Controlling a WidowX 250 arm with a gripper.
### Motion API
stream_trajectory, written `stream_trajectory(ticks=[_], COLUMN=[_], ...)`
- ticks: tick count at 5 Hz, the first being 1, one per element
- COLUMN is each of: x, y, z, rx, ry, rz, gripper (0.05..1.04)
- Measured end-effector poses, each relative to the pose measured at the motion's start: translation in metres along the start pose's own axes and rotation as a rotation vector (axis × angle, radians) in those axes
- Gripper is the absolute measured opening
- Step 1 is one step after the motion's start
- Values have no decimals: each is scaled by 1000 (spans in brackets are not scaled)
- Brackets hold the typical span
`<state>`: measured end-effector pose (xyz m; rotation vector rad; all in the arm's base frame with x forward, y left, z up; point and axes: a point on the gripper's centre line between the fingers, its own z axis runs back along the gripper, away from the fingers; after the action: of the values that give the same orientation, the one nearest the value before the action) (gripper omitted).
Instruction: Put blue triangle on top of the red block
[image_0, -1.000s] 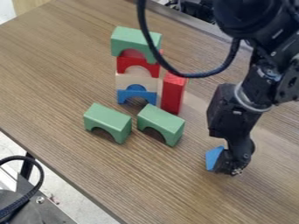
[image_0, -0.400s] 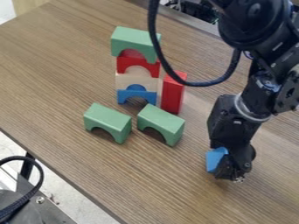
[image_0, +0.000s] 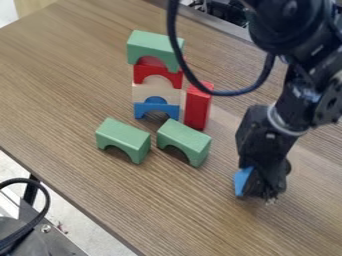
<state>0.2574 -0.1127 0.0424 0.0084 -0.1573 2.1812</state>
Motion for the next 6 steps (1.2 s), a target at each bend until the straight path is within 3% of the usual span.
stream_trajectory(ticks=[1, 2, 4, 5, 6], x=[7, 16, 29, 32, 36], y=[-19, -39, -63, -71, -81], z=[32, 52, 61, 56, 60], rx=[-69, -70, -16, 5, -15], ry=[38, 53, 69, 45, 31], rz=[-6, -62, -196, -254, -280], gripper=[532, 532, 532, 532, 532])
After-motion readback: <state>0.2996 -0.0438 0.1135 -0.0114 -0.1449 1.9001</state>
